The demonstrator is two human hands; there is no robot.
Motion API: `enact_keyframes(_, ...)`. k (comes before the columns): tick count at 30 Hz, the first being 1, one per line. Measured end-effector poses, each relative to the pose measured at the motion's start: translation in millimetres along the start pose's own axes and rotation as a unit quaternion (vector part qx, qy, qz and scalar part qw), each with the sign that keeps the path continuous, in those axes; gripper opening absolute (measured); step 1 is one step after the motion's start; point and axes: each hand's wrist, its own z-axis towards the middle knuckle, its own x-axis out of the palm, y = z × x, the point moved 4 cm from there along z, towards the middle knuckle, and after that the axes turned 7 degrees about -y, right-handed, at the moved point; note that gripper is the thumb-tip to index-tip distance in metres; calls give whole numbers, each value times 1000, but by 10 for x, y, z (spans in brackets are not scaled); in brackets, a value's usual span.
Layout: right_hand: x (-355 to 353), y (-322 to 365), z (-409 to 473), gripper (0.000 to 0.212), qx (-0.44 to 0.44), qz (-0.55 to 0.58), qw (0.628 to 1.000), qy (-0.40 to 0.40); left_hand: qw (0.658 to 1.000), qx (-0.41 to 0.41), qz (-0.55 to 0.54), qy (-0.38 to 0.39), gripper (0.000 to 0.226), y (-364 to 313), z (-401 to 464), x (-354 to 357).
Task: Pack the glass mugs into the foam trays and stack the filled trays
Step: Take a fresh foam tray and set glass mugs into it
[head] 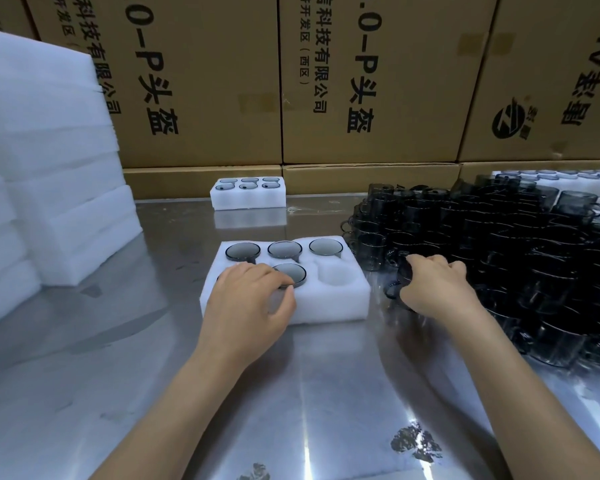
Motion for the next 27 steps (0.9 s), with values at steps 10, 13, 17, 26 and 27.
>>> enact_keyframes(10, -236, 242, -98, 49, -122, 340, 909, -206, 1000, -21, -3, 21, 27, -26, 3, 23)
enact_keyframes(13, -149, 474, -186, 52, -155, 414, 877, -190, 1000, -18, 1, 18, 26, -42, -2, 30)
enact_keyframes(17, 38, 656, -183, 50, -178, 361, 899, -173, 1000, -16, 3, 20, 26, -41, 1, 39)
enact_keyframes(26, 152, 708, -201, 43, -170, 216, 946, -174, 999, -16, -3, 30, 31, -36, 2, 54)
enact_keyframes(27, 158, 709, -198, 44, -163, 212, 948, -172, 999, -15, -3, 30, 31, -38, 3, 53)
